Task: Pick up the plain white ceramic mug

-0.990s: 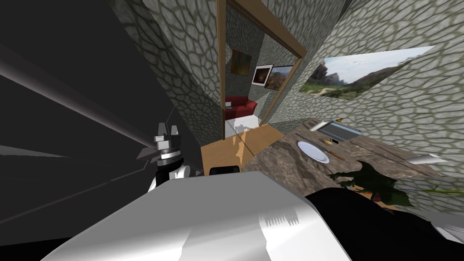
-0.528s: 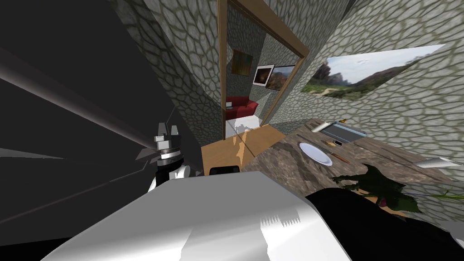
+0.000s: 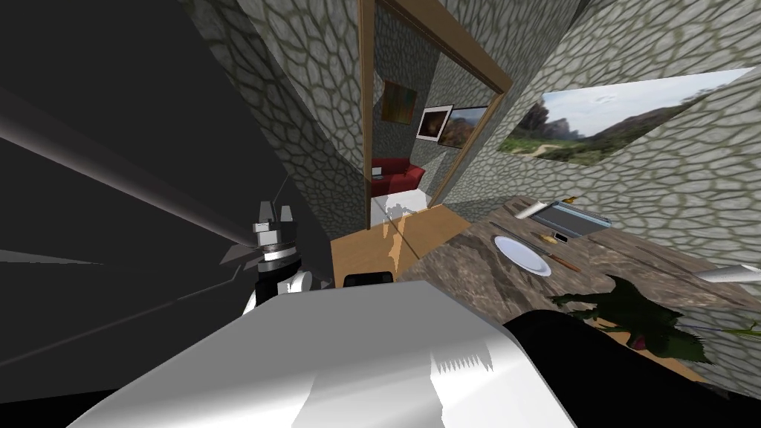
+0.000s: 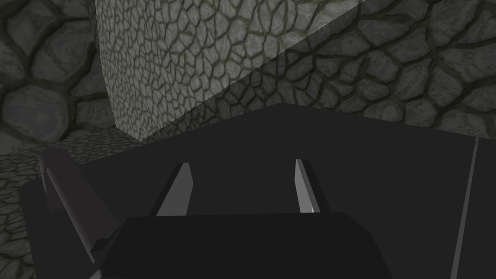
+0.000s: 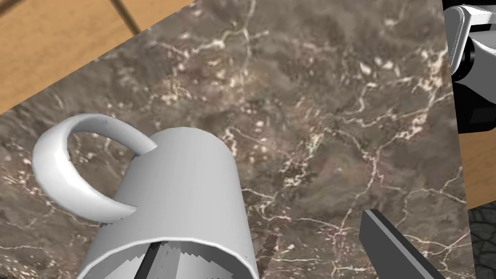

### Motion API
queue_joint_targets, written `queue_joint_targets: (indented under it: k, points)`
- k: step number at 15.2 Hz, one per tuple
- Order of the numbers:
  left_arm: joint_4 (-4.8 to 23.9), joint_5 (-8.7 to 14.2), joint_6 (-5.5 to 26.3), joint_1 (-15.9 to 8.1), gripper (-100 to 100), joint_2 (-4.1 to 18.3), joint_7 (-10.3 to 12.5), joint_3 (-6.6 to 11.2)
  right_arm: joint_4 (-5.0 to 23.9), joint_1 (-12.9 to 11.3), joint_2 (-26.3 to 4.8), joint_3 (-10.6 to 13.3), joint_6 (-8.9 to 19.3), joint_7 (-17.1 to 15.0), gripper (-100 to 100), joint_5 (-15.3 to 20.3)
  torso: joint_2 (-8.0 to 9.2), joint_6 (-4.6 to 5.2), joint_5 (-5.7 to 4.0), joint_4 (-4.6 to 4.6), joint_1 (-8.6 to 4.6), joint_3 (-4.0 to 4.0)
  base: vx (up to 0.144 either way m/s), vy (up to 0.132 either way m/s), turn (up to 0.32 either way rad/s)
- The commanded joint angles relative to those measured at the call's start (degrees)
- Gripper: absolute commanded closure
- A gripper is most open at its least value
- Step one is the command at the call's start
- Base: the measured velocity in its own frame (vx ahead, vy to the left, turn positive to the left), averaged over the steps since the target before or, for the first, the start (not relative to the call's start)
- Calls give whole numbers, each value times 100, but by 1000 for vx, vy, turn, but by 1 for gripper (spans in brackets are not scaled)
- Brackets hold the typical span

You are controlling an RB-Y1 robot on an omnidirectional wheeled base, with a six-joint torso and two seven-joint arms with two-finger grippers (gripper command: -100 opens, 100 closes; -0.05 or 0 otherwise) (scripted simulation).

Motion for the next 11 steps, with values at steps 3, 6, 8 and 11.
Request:
queue_joint_targets:
  k: [3,6,8,11]
  points:
    - [0,0,0,0,0,0,0,0,-146,350,236,-488,-12,12,-100,358,1,0,-1,1,1,1,17,-5,63]
    - [0,0,0,0,0,0,0,0,-146,525,236,-943,-12,12,-100,358,-2,0,0,-1,0,-1,19,-7,8]
    - [0,0,0,0,0,0,0,0,-158,520,235,-876,-5,-5,-100,355,-2,-9,5,0,2,-1,0,1,-11]
    - [0,0,0,0,0,0,0,0,-136,507,226,-892,-9,2,100,359,-3,-9,2,0,5,-2,0,-2,1]
